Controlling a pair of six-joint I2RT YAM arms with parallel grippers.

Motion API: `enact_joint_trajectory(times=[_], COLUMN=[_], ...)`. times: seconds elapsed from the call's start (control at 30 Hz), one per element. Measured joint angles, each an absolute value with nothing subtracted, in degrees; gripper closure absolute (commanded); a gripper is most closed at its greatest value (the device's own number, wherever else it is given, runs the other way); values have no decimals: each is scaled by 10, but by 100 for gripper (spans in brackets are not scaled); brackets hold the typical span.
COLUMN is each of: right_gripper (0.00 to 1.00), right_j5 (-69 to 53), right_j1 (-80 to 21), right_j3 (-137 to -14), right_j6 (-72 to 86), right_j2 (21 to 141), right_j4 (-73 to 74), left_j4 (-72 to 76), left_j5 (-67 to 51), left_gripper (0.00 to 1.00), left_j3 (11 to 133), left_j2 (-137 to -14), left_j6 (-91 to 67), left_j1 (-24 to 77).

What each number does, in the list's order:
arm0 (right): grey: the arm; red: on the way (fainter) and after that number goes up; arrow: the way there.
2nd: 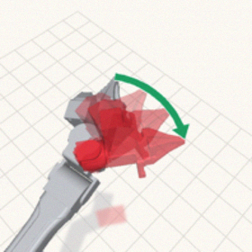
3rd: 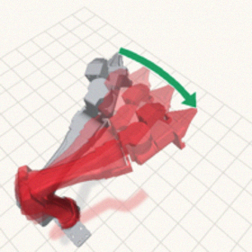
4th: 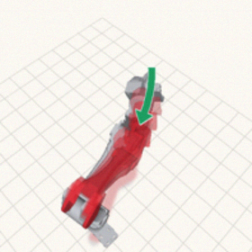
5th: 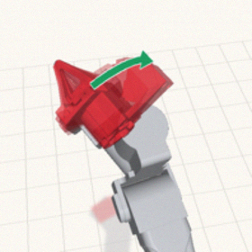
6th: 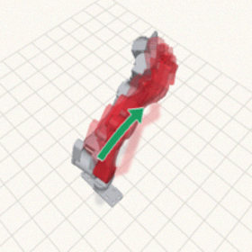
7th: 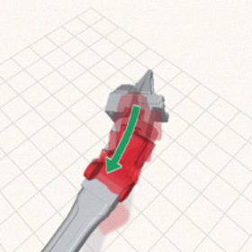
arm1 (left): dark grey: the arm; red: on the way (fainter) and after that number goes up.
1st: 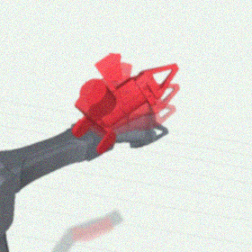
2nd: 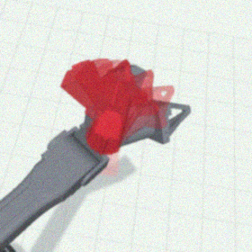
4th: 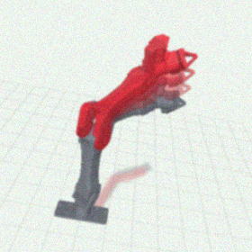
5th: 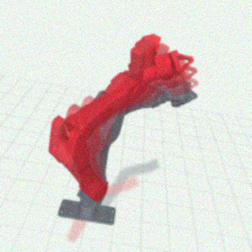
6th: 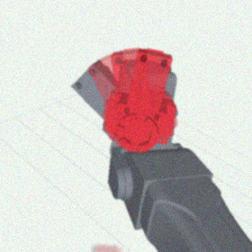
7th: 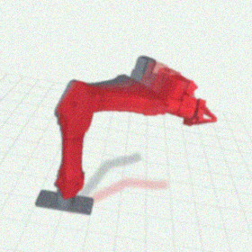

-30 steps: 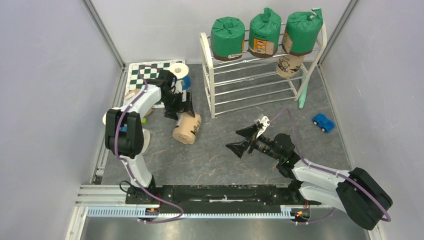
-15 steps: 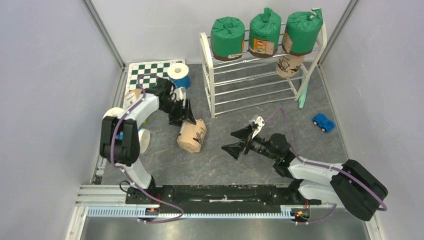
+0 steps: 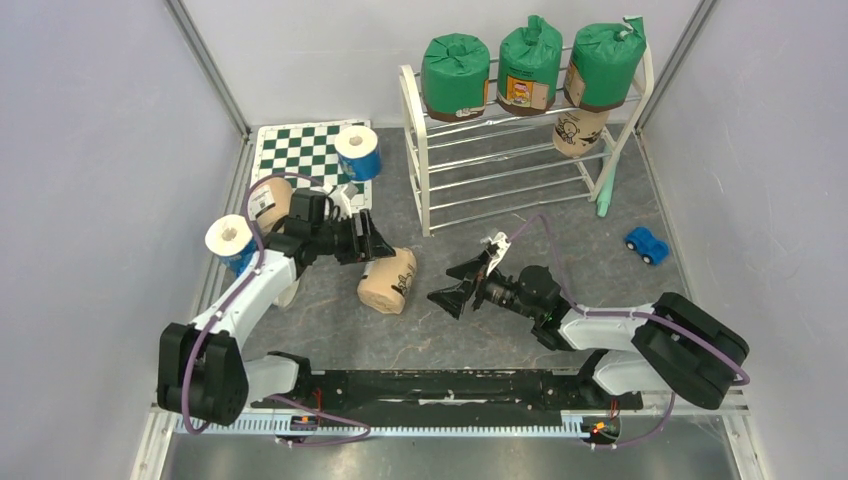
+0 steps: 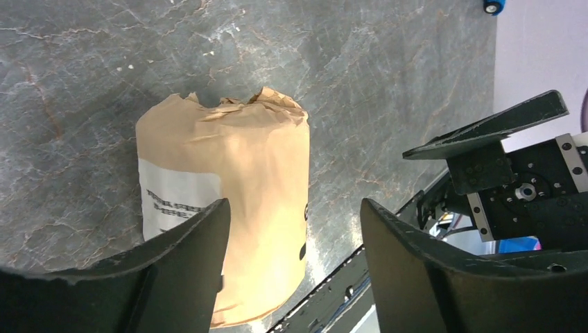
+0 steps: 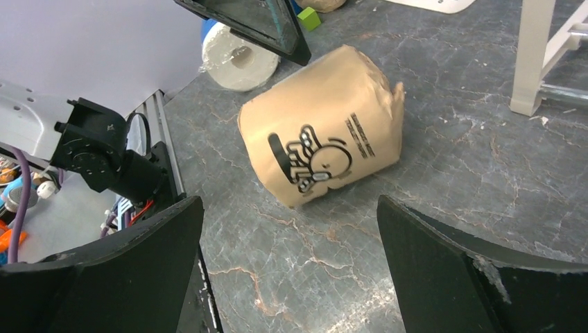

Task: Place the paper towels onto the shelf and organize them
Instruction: Move the paper towel to the center of the board, then pick up the paper towel from the center of the board.

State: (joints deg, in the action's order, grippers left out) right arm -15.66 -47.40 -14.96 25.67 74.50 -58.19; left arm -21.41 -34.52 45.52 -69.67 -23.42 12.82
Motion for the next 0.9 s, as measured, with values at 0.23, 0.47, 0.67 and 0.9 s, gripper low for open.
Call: enact_joint_trajectory(times=[0.23, 0.47, 0.67, 0.9], right_gripper=[2, 2, 2, 2], right_j5=[-136, -129, -115, -92], right_j1=[-474, -479, -489, -498], right_j3=[-152, -158, -185, -225], right_j6=[253, 244, 280, 397], right_j2=[751, 753, 794, 884], right_j4=[-573, -551, -549, -565], left_j4=[-265, -332, -336, -306], left_j5=[-280, -194, -181, -178], left_gripper=[8, 0, 3, 10], left_j3=[467, 473, 468, 455], left_j2=[-685, -652, -655, -683], left_j6=[-235, -237, -240, -255], left_j1=[137, 170, 178, 178])
